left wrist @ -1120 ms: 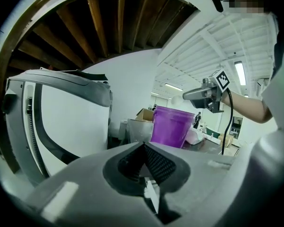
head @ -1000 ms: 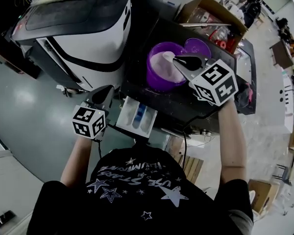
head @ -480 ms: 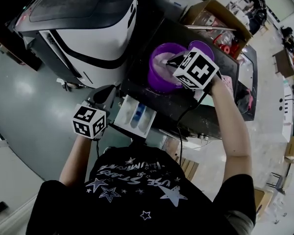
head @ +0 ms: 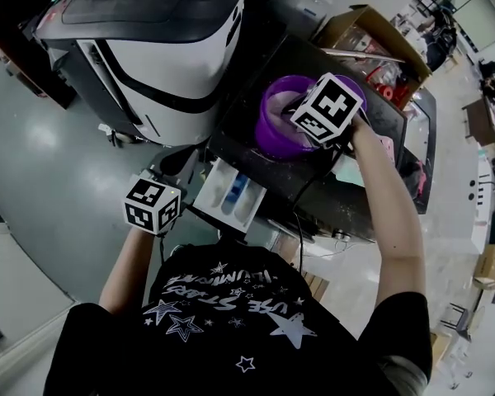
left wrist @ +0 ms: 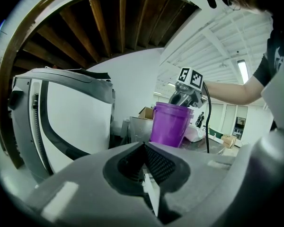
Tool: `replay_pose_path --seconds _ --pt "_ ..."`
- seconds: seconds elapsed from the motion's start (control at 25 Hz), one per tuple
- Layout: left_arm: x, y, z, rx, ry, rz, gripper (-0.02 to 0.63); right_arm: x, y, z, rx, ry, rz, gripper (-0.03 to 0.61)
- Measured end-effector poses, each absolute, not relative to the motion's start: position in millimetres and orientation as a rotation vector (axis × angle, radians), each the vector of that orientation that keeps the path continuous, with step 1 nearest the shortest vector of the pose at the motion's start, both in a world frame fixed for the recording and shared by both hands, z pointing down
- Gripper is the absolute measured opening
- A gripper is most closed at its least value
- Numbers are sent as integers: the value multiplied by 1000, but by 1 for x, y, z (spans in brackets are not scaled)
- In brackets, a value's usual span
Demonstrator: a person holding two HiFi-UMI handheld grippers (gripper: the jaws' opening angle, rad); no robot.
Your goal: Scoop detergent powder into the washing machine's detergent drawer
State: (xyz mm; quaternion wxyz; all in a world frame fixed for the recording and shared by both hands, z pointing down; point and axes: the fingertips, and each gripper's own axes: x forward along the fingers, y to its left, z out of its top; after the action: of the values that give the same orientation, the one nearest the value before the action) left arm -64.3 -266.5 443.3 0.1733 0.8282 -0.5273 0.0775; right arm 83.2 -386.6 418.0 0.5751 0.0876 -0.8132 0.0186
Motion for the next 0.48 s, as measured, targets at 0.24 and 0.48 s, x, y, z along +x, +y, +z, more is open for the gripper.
replay_pose_path --seconds 0.24,0.48 --pt "-67 -265 445 2344 -1505 222 0 82 -381 421 153 -1889 165 38" --pt "-64 -265 444 2358 -1487 224 0 81 -373 421 86 -1880 298 43"
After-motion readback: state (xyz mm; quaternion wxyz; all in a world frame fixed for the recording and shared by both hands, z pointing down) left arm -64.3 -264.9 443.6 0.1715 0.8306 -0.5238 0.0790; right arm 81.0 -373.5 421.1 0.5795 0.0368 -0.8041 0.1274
